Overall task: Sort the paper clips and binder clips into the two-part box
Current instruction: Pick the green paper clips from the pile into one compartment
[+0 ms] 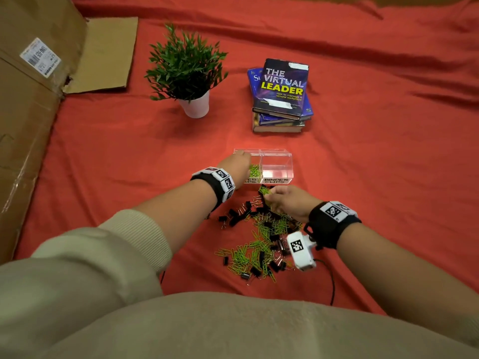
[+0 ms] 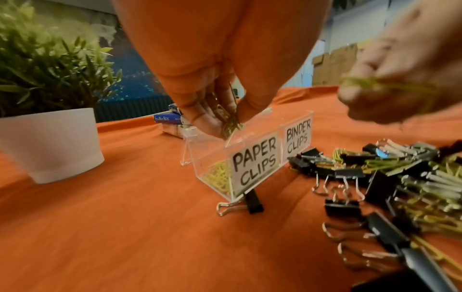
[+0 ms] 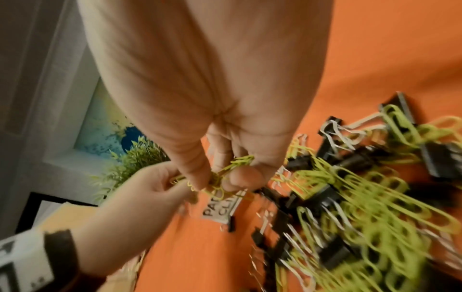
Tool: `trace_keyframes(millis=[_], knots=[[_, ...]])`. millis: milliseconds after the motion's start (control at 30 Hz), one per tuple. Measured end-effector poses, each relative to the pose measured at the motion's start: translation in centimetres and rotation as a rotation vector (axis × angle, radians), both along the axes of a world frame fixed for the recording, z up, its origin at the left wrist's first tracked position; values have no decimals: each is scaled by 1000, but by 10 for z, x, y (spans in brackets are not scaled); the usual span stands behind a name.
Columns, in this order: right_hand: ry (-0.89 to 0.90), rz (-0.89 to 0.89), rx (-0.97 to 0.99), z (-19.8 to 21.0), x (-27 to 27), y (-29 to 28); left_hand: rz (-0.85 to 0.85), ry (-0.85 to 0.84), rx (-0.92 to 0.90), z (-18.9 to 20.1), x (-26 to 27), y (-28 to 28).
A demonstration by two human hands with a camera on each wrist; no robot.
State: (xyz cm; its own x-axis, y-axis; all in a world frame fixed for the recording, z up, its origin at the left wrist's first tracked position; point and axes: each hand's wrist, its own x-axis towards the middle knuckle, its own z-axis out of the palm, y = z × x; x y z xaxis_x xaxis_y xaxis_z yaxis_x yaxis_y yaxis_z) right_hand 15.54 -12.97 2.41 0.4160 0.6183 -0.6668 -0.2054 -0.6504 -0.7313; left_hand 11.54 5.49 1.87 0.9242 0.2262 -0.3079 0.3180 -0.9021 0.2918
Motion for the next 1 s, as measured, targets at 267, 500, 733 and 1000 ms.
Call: trace_keyframes(millis=[267,500,733,1000], knots=[[-149,-80,93,22,31,53,-48,-241,22,-12,-38,-12],[-721,235,-143,-1,29,99,-184,83,-189,-31,-124,-50],[-853,362,-109,3,16,90,-197,155,-248,-41,-155,-63],[-730,768,-51,-8,-49,13,-422,171,-185,-38,-157,-64]])
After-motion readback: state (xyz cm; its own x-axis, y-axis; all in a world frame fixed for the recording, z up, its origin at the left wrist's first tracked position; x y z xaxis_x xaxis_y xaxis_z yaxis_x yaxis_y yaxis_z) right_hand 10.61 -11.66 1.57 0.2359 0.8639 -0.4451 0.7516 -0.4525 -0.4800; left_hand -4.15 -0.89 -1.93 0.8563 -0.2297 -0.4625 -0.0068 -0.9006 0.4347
